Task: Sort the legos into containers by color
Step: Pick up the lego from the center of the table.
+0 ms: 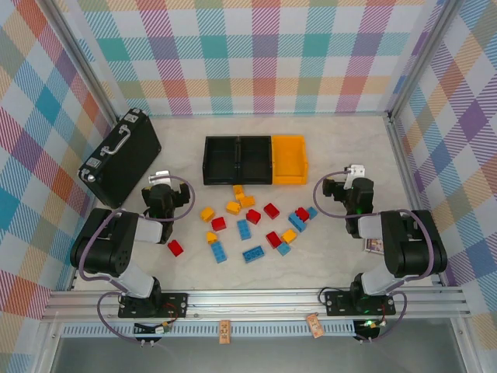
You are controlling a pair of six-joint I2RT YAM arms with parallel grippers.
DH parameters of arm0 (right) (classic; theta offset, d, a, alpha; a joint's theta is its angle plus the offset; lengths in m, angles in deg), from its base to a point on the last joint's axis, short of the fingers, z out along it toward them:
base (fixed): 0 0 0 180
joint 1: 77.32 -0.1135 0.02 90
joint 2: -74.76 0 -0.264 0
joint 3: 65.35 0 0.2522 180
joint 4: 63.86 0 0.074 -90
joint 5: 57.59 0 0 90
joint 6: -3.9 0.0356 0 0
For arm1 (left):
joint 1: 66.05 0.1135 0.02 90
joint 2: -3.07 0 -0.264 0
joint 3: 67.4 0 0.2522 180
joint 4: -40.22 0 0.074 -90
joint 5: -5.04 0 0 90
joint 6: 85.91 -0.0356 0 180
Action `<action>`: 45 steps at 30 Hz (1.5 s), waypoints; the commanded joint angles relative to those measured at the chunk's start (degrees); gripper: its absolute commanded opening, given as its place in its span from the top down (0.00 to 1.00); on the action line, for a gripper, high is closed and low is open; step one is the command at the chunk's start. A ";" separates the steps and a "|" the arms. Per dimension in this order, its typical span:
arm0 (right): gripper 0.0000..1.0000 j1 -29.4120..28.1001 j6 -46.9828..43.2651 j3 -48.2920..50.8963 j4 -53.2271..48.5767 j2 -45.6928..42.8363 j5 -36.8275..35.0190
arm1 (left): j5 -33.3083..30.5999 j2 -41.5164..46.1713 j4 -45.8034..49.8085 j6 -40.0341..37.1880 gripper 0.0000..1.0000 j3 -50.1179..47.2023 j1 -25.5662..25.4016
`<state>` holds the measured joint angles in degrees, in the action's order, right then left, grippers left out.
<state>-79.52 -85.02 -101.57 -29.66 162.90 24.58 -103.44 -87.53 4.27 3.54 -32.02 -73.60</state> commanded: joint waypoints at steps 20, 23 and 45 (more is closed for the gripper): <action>0.01 0.29 0.85 -0.29 1.34 -0.07 0.85 | 0.47 0.08 -2.07 -0.21 0.00 0.79 0.61; 0.01 0.29 0.80 -0.30 1.37 -0.12 0.89 | 0.46 0.08 -2.05 -0.19 0.00 0.84 0.61; 0.01 0.27 4.44 -8.43 -23.98 -15.70 2.77 | 0.46 13.02 24.11 1.65 0.00 11.73 1.04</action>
<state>-79.52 -83.65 -107.19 -45.79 150.95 25.08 -102.53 -79.21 20.29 3.73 -23.60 -73.25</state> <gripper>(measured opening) 0.990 0.995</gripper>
